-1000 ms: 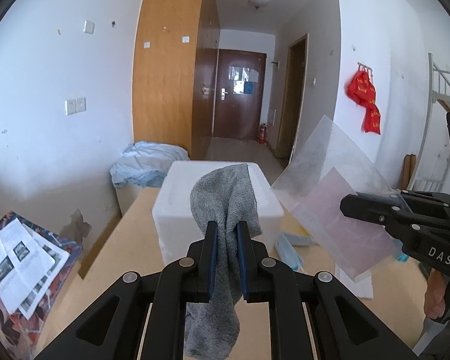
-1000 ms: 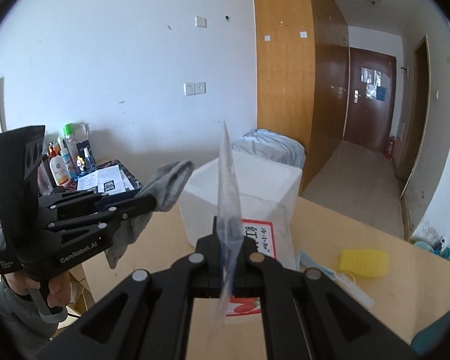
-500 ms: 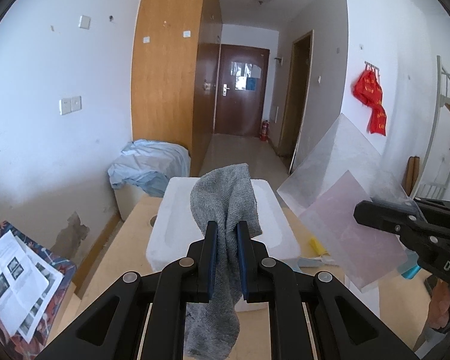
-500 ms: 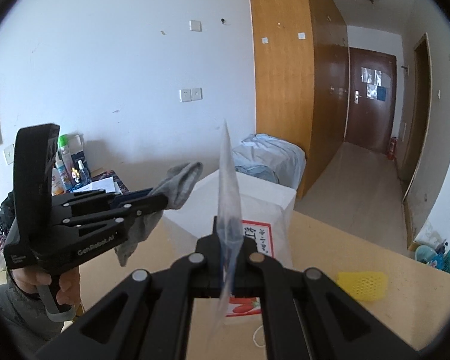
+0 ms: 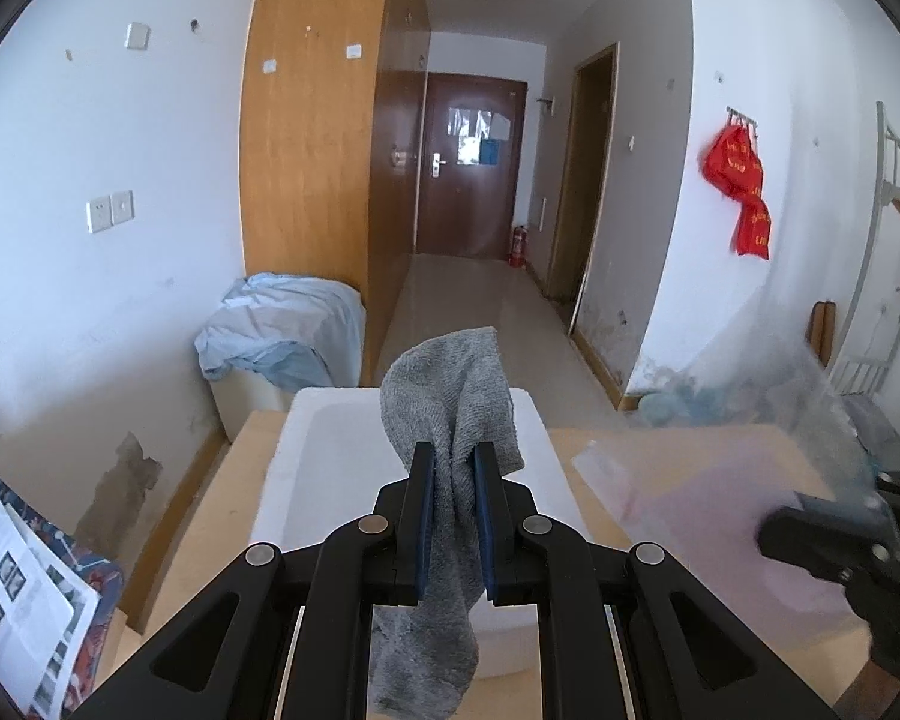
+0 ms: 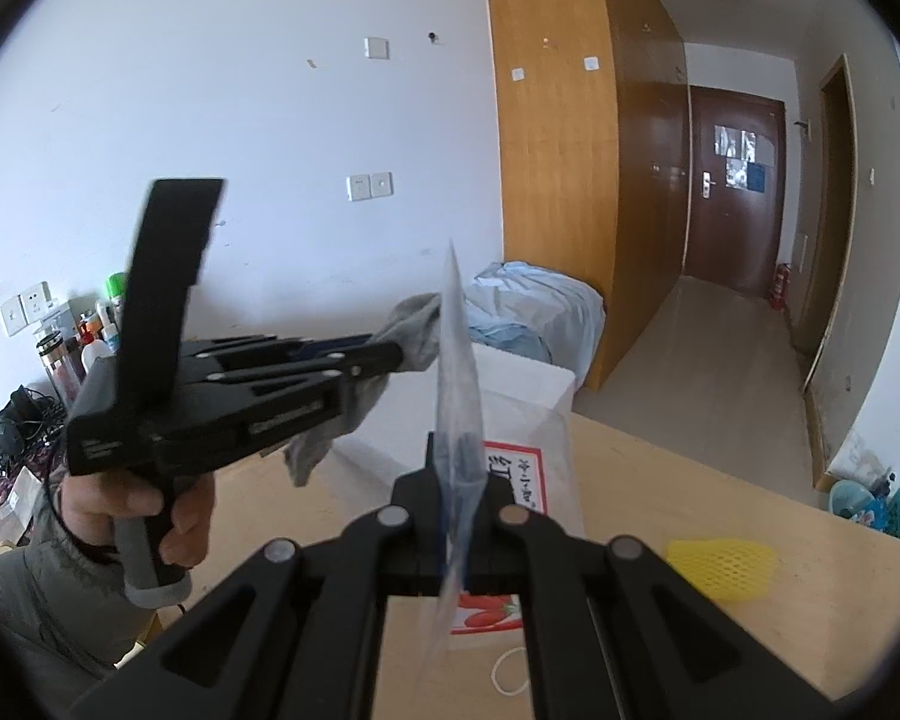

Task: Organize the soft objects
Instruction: 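Lift the grey sock with the left gripper and carry it over the foam box, then open the left gripper to drop the sock into the foam box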

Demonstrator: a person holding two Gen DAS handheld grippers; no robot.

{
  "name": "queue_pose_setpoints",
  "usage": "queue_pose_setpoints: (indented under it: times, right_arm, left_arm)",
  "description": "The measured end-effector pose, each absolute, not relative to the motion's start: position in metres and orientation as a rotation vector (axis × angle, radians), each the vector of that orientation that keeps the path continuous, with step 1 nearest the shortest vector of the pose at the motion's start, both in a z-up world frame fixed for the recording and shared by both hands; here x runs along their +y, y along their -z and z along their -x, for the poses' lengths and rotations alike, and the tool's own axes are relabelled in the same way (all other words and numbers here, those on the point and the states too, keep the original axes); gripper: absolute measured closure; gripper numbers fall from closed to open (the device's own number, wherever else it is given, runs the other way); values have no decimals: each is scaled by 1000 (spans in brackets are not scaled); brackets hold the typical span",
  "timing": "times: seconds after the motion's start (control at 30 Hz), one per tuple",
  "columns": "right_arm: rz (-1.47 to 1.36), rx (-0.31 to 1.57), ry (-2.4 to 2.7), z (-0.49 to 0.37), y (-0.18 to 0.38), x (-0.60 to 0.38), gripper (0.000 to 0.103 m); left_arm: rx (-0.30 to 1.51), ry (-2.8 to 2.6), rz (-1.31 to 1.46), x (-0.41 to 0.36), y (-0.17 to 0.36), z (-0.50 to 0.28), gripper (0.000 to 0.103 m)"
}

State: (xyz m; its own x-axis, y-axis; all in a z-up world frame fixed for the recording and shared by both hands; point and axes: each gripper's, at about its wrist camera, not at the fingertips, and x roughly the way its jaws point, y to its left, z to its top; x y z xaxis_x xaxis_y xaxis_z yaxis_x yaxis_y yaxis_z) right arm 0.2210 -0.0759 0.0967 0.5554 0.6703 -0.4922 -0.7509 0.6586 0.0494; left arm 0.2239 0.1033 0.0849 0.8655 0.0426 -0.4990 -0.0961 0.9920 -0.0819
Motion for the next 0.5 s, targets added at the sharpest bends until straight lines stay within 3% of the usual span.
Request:
queue_pose_setpoints:
  times: [0.5]
  right_arm:
    - [166,493,-826,-219,-106,-77,98]
  left_arm:
    - [569,-96,79,98,-74,-271,90]
